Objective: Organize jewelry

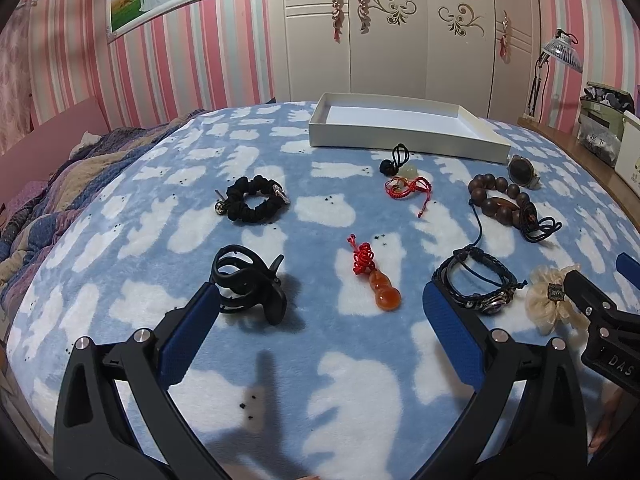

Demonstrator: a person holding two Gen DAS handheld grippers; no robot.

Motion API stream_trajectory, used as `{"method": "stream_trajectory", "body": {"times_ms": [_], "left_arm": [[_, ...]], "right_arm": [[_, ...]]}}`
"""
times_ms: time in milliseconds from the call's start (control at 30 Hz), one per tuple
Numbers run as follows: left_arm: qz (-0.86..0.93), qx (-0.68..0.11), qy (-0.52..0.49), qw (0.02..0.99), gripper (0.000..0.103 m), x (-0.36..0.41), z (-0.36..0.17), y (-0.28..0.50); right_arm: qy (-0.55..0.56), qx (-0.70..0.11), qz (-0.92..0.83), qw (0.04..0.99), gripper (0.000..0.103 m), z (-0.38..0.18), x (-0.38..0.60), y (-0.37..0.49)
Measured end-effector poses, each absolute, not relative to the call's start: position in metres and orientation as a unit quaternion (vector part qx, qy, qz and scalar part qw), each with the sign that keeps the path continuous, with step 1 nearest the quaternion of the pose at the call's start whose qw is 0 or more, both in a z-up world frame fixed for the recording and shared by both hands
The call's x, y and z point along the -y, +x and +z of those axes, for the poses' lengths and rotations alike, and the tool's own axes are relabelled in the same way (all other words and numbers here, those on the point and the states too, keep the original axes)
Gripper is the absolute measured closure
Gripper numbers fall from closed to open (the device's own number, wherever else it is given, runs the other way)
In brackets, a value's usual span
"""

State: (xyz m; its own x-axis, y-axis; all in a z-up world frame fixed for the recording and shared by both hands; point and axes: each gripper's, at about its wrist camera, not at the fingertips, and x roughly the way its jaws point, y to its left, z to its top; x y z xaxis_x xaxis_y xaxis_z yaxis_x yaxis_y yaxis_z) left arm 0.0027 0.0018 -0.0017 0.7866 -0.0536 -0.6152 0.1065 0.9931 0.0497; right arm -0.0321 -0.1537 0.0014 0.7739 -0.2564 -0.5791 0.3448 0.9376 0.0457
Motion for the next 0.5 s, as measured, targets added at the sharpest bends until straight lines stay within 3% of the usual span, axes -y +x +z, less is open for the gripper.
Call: {"method": "stream_trajectory", "body": {"times_ms": [500], "left_arm": [[-0.044, -0.325, 0.041, 0.944, 0.003, -0.0019, -0.0018, 0.0038]], "right_arm": [[0.076, -0.296, -0.162, 0.938, 0.001, 0.0009, 0.1557, -0.0326]]}}
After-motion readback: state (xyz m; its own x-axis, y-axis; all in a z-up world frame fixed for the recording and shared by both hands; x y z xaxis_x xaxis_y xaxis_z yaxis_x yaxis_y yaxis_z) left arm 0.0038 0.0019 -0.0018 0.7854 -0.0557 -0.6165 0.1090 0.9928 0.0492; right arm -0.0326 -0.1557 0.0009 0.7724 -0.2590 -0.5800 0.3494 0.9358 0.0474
